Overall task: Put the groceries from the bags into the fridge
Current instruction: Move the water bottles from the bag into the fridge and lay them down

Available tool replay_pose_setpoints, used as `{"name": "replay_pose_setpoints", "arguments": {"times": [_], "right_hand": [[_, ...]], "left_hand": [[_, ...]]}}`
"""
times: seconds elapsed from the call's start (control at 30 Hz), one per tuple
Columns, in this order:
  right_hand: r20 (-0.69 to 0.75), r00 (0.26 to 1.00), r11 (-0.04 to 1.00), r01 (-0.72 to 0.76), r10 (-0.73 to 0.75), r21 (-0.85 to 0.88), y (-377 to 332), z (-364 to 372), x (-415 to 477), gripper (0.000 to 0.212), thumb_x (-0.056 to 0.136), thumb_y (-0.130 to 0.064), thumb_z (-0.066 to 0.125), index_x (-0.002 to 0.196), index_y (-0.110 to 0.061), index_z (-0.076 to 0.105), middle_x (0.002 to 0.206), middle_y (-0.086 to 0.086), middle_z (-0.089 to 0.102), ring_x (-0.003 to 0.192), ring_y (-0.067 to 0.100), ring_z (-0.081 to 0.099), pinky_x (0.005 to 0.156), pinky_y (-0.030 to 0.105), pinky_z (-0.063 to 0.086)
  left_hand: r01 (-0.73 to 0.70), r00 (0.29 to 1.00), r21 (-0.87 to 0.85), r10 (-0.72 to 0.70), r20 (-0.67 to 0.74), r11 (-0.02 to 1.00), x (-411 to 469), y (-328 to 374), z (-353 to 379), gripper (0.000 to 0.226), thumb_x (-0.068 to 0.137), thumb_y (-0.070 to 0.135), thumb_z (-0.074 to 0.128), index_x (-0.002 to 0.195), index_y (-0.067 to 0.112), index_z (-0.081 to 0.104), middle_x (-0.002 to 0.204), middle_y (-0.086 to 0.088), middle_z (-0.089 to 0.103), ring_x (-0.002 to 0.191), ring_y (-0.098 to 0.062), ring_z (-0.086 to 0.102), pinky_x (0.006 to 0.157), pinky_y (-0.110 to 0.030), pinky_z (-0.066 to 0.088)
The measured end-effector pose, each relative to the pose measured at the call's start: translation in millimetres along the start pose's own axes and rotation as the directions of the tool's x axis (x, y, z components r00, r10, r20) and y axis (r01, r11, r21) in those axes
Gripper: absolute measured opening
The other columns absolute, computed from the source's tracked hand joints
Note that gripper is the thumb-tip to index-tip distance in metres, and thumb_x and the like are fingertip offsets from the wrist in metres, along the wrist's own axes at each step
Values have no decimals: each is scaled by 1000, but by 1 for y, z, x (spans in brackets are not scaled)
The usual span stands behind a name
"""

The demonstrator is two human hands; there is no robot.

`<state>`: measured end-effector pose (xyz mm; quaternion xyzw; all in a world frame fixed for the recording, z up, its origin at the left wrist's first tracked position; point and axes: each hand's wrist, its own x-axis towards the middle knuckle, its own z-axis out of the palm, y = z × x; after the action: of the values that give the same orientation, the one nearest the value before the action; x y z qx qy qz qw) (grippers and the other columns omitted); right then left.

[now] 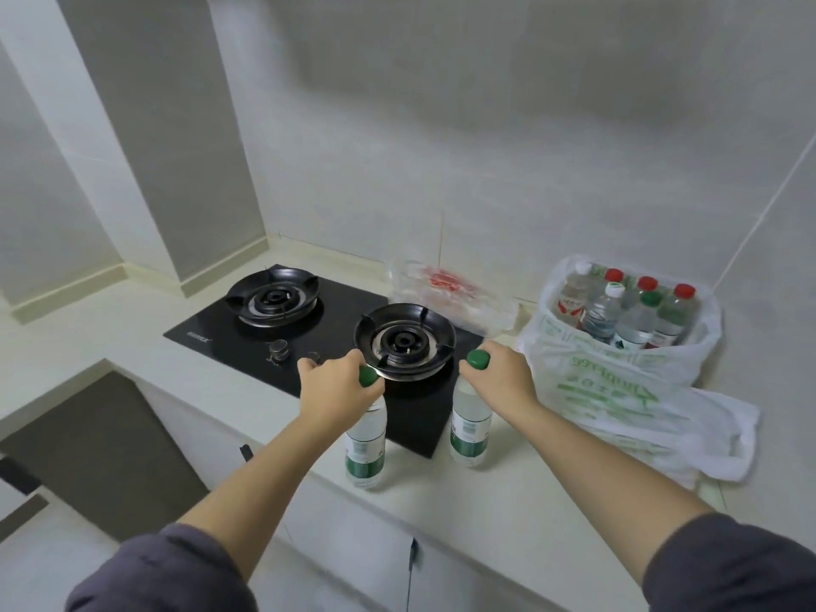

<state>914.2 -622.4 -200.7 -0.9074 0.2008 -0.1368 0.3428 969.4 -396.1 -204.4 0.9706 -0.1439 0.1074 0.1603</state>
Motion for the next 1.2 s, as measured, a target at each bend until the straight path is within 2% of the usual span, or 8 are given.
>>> {"name": "replay_pose_setpoints", "arguments": {"times": [0.13,0.33,0.6,0.8,0.93,1.0,1.07,1.2], "right_hand": [[-8,1000,1000,-25,25,4,4,5,-3,30,85,-30,65,66,-28,42,67,-9,51,64,12,48,50,22,31],[-3,999,999,-38,38,-1,12,16,3,24,87,-30,66,81,-8,56,72,-1,56,68,18,51,51,21,35],[-15,1000,1000,-21,22,23,20,24,10,22,87,-36,67,87,-17,55,73,-9,55,74,17,54,57,24,38],[-16,997,997,-77,77,23,47,46,-1,40,79,-50,71,104,-24,55,100,-5,46,88,18,56,77,37,50],[83,991,948,-128,108,290,71,67,-12,68,69,-28,85,126,-25,48,116,-3,51,104,14,56,88,30,45],[155,981,892,-173,118,418,88,81,-20,76,62,-24,87,123,-39,45,119,-8,59,107,9,60,91,31,49],[206,965,850,-242,162,468,105,99,-26,72,57,-31,84,114,-51,44,118,-11,63,105,8,64,91,36,53],[160,964,823,-266,214,501,128,122,-27,55,65,-19,84,106,-43,56,107,-12,70,99,10,68,92,46,54]], "left_hand": [[15,999,-4,-15,-29,1000,-4,-6,11,30,89,52,52,92,22,52,66,7,61,69,-15,59,88,-34,26],[22,999,-34,-24,-46,999,-2,-6,22,29,90,50,51,89,21,50,63,6,60,65,-15,59,85,-33,26],[7,995,-207,-28,-97,978,-7,-11,41,32,86,51,61,84,20,55,64,6,59,62,-12,56,84,-30,32],[100,993,-537,-122,-6,838,-32,-23,63,49,74,50,75,115,28,58,103,10,48,92,-8,54,79,-33,54],[215,976,-621,-152,153,754,-49,-41,94,88,65,47,84,138,30,39,132,11,37,118,-7,45,96,-33,46],[292,955,-656,-179,235,695,-58,-46,108,101,63,45,87,145,31,29,143,11,34,126,-7,41,102,-35,43],[320,946,-683,-182,268,657,-63,-48,121,96,66,36,88,143,30,31,144,11,37,125,-6,43,103,-30,41],[320,946,-682,-179,271,657,-62,-46,139,72,71,30,85,131,33,44,121,18,57,108,-3,57,85,-12,42]]}}
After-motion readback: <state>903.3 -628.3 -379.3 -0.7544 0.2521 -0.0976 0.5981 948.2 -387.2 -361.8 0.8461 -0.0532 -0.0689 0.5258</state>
